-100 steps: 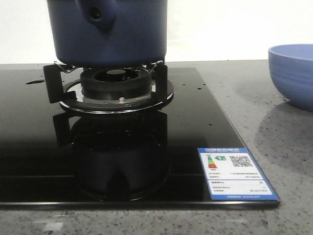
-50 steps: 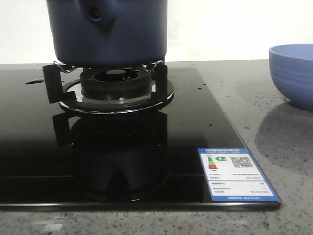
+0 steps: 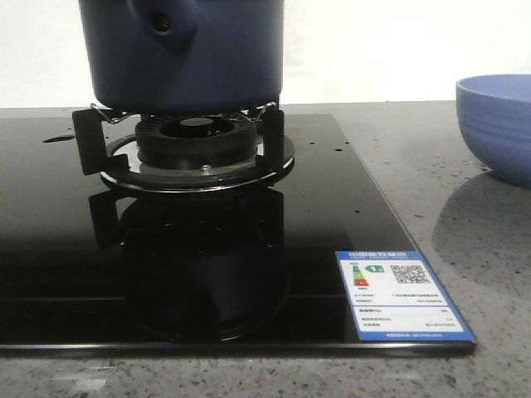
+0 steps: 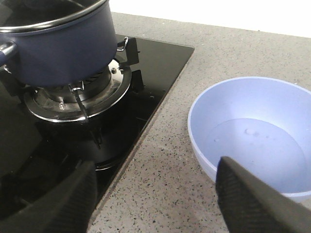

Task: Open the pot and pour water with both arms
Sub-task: 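Grasp the purple lid knob with left gripper and lift lid off pot, then lower right gripper onto the light blue bowl rim and grasp it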

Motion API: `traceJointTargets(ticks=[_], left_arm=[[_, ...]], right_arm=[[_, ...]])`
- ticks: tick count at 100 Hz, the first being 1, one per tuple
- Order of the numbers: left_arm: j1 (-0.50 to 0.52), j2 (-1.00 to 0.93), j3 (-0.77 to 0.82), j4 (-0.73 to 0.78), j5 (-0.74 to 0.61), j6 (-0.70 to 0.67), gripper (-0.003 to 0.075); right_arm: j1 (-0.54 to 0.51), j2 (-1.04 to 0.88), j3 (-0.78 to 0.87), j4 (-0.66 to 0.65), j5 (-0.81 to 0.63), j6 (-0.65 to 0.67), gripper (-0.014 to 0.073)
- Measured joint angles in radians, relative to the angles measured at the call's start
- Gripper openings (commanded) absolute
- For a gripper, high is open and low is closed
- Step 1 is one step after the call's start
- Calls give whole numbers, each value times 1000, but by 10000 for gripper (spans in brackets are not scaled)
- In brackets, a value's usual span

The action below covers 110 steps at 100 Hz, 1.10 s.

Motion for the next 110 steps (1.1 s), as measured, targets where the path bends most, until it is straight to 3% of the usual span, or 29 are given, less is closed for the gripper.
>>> traceJointTargets(ticks=[17,33,78,79,110], left_arm=[[0,178,-86,-89,-17,125,451],[0,320,-184,-104,14,142,540],[0,515,-347,-104,57,161,540],[0,518,-348,-103,61,119,540],[0,594,-402,-108,118,174,534]], right_arm=[[0,0,0,0,0,0,470],[0,0,0,0,0,0,470],[0,0,0,0,0,-2,470],[0,0,0,0,0,-2,470],[0,0,0,0,0,-2,470]])
